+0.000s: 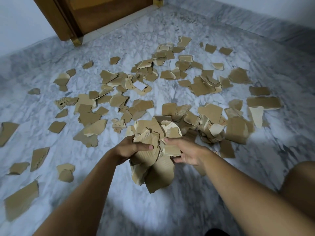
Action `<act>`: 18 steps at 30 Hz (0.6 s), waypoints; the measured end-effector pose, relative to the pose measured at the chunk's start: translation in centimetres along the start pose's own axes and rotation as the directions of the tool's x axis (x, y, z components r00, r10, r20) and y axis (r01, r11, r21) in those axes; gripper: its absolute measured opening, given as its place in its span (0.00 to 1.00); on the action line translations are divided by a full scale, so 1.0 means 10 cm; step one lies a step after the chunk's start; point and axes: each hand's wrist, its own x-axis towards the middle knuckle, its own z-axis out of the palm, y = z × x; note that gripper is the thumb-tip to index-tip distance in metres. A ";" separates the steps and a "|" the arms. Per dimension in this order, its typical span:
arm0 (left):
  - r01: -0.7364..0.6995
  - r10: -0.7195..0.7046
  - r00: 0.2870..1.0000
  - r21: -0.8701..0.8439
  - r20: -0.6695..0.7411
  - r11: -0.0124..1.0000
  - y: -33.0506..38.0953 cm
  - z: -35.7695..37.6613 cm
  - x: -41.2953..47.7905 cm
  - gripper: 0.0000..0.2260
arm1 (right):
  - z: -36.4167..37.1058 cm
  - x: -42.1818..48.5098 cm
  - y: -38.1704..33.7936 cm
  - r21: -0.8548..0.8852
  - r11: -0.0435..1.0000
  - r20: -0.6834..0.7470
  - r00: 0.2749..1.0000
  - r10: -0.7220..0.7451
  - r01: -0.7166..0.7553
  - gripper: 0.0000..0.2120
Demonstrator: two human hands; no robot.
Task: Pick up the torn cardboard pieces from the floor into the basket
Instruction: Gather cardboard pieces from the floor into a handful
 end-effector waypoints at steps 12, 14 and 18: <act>-0.025 0.021 0.999 0.147 0.025 0.989 0.47 -0.23 -0.34 0.23 | 0.45 -0.49 -0.20 0.067 0.989 -0.139 0.982 -0.125 0.135 0.14; -0.054 0.044 0.996 0.135 0.075 0.989 0.48 -0.25 -0.35 0.24 | 0.53 -0.59 -0.15 0.100 0.983 -0.155 0.978 -0.138 0.155 0.11; -0.117 0.090 0.982 0.159 0.164 0.980 0.60 -0.19 -0.38 0.30 | 0.60 -0.76 -0.03 0.116 0.961 -0.248 0.944 -0.218 0.252 0.13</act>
